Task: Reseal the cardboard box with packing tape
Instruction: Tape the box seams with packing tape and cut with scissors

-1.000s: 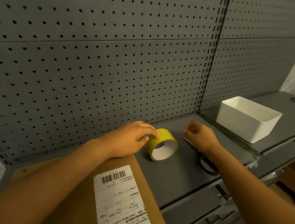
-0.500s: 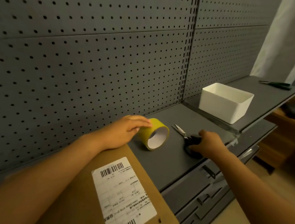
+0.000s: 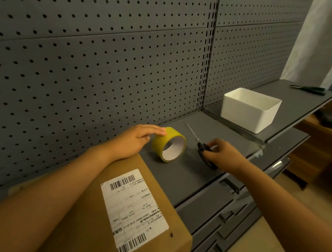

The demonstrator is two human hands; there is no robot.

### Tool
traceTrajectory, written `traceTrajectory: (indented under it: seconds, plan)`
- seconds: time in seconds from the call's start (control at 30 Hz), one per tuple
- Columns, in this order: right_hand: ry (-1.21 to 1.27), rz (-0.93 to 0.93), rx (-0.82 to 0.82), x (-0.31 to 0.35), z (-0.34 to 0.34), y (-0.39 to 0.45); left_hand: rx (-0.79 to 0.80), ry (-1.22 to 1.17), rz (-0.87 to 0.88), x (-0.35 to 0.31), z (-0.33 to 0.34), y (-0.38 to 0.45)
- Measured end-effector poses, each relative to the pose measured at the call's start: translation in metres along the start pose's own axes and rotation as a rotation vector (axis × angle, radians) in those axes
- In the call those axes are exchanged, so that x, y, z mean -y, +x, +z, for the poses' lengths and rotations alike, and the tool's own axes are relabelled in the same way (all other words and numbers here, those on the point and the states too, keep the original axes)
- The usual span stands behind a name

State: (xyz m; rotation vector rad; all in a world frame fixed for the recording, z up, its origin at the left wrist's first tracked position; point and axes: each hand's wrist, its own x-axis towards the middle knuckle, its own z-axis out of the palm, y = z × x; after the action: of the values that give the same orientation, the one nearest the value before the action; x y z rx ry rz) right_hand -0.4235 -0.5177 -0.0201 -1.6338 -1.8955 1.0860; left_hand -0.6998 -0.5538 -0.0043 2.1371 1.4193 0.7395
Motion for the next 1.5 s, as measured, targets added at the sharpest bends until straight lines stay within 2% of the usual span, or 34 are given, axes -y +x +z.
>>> traceTrajectory:
  seconds: [0.1,0.33,0.47,0.63,0.87,1.5]
  plan:
    - [0.109,-0.061,0.011,0.001,0.007,-0.011,0.027,-0.054,-0.009,-0.003,0.001,0.000]
    - [0.288,-0.101,0.212,0.017,-0.002,-0.044,0.068,-0.156,-0.028,0.001,0.001,0.004]
    - [0.265,-0.099,0.328,0.027,-0.005,-0.060,0.077,-0.175,-0.018,0.002,0.000,0.005]
    - [0.199,-0.003,0.484,0.035,0.008,-0.073,0.083,-0.227,-0.025,0.005,0.001,0.005]
    - [0.259,0.034,0.510,0.045,0.032,-0.077,0.097,-0.262,-0.019,0.016,0.001,0.010]
    - [0.291,-0.082,0.505,0.050,0.049,-0.067,0.069,-0.255,-0.017,0.013,0.003,0.009]
